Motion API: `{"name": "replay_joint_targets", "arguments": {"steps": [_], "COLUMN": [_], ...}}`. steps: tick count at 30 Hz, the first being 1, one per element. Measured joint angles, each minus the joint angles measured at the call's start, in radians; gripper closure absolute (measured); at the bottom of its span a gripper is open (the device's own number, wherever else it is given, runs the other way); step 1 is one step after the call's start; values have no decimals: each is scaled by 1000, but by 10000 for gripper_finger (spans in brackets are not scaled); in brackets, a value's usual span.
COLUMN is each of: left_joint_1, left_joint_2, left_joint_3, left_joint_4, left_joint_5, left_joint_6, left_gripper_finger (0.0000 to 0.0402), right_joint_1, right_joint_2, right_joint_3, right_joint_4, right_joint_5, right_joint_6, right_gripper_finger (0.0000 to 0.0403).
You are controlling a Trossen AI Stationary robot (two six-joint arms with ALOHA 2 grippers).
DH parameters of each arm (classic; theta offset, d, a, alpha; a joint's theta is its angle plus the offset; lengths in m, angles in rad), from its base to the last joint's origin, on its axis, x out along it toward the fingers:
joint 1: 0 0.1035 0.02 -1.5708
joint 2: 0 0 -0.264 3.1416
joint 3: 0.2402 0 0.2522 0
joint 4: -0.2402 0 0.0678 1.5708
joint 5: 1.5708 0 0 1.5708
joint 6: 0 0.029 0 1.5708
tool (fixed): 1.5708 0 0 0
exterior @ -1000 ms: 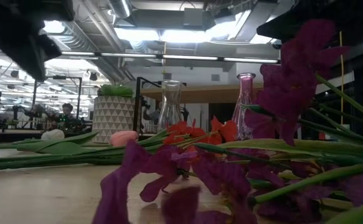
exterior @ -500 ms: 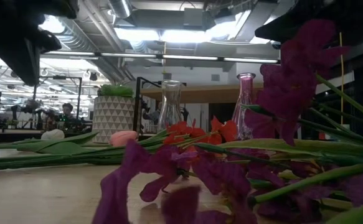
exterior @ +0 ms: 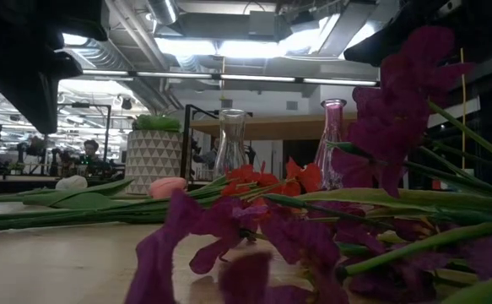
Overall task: Pick and place flowers into a vace then onto a shelf
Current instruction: Put the pink tulip into the transparent vase
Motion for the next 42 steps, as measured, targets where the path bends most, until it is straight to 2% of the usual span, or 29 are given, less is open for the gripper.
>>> {"name": "replay_joint_targets", "arguments": {"steps": [8, 16, 21, 27, 34, 42], "left_joint_1": [0, -3, -19, -43, -54, -27], "left_joint_2": [0, 0, 0, 21, 139, 227], "left_joint_3": [0, 0, 0, 0, -1, -1], "left_joint_4": [1, 1, 4, 59, 110, 111], "left_joint_5": [-75, -96, -98, -68, -43, 3], "left_joint_6": [8, -56, -78, -125, -102, -151], "left_gripper_finger": [304, 227, 195, 186, 193, 190], "right_joint_1": [0, 1, 1, 1, 1, 1], "right_joint_2": [0, 0, 0, 0, 0, 0], "right_joint_3": [0, 0, 0, 0, 0, 0], "right_joint_4": [-1, -9, -13, -13, -17, -17], "right_joint_5": [0, -1, -1, -1, -1, -1], "right_joint_6": [1, 50, 51, 49, 50, 52], "right_gripper_finger": [396, 396, 396, 396, 396, 396]}}
